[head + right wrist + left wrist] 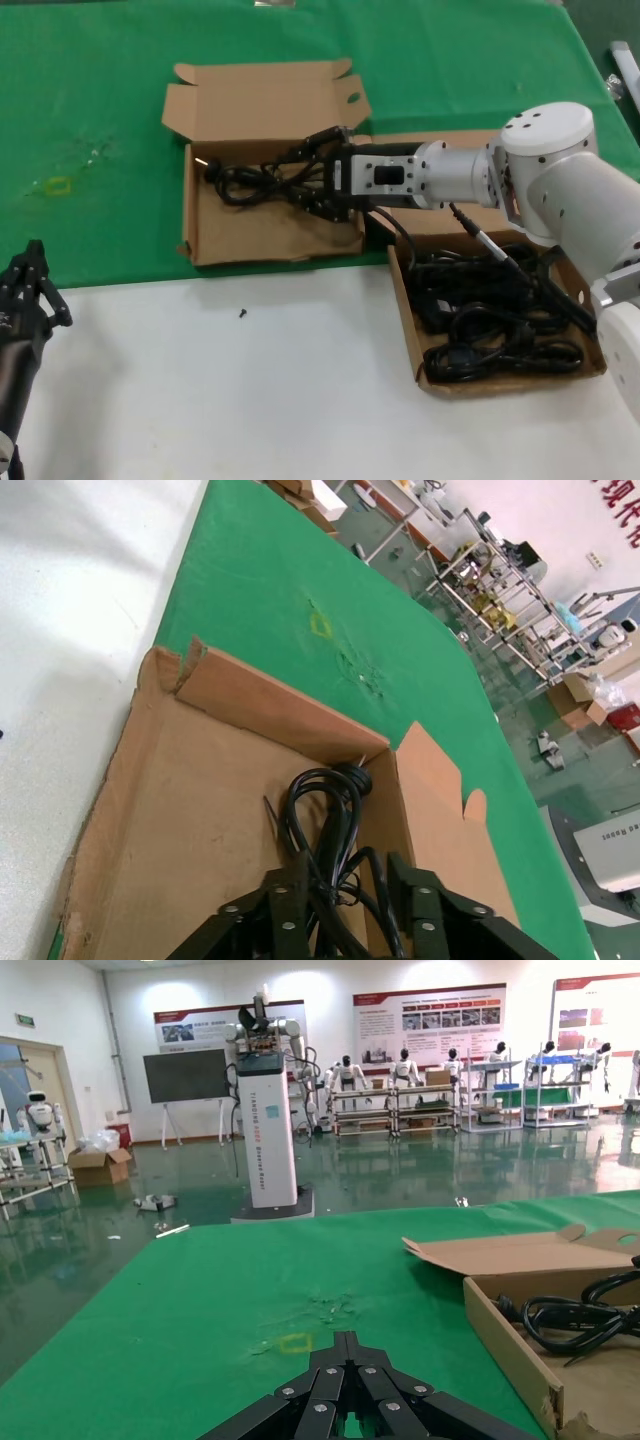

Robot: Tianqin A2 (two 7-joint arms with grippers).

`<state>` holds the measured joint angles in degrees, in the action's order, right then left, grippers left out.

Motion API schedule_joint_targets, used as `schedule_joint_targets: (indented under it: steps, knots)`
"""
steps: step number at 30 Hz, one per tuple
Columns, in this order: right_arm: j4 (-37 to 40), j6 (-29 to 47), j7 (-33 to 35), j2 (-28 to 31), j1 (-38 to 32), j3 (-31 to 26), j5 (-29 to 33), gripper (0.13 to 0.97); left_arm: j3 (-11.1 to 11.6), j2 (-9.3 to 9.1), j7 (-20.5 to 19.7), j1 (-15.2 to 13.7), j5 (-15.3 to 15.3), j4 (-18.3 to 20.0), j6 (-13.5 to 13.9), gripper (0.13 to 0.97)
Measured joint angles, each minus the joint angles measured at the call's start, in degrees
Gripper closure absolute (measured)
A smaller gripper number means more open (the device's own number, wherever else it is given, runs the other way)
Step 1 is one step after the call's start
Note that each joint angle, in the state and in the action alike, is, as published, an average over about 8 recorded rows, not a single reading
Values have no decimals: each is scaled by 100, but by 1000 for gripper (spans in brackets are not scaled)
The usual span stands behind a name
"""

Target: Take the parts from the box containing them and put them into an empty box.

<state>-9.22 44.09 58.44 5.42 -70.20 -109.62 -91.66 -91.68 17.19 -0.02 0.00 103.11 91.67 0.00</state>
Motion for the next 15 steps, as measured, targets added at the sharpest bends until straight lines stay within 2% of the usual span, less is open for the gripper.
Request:
schedule_joint_targets:
  steps: [7, 10, 15]
  knots:
    - [-268, -16, -252, 82, 80, 8, 63, 720, 0, 0, 0, 0, 0, 0, 0, 955]
    - [-666, -23, -578, 200, 208, -53, 143, 683, 0, 0, 0, 0, 0, 0, 0, 955]
    - [-1574, -28, -1272, 476, 517, -201, 310, 550, 0, 0, 0, 0, 0, 0, 0, 955]
